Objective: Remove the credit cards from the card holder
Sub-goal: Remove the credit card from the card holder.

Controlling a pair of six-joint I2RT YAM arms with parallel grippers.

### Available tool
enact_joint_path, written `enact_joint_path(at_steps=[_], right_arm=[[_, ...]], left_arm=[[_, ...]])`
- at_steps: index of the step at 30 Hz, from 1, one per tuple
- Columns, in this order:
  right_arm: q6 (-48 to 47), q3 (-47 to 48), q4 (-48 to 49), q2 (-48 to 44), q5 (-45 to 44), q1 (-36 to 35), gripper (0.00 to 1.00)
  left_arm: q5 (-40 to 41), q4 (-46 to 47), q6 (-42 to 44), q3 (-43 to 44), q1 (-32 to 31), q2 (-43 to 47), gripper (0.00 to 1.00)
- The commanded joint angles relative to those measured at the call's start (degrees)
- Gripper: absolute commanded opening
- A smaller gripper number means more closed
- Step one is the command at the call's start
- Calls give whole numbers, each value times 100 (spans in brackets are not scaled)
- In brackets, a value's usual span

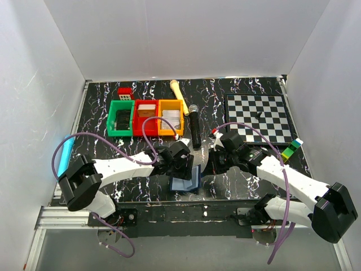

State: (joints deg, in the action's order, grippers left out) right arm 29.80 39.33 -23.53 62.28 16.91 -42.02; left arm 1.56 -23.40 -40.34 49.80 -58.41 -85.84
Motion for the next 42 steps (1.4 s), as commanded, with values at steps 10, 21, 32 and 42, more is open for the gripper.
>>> enact_joint_path(at_steps=[10, 21, 32, 42], right_arm=[[-80, 136, 120, -137, 85, -26, 1], [-80, 127, 85, -120, 94, -26, 1], [-97, 198, 41, -120, 120, -26, 1], [-124, 189, 59, -85, 111, -26, 1]], left_arm=[[293, -289, 158, 109, 172, 1123, 66], [-763, 327, 421, 311, 93, 508, 65], [-614, 257, 492, 487, -56, -108, 64], [-394, 230, 439, 390, -47, 24, 63]])
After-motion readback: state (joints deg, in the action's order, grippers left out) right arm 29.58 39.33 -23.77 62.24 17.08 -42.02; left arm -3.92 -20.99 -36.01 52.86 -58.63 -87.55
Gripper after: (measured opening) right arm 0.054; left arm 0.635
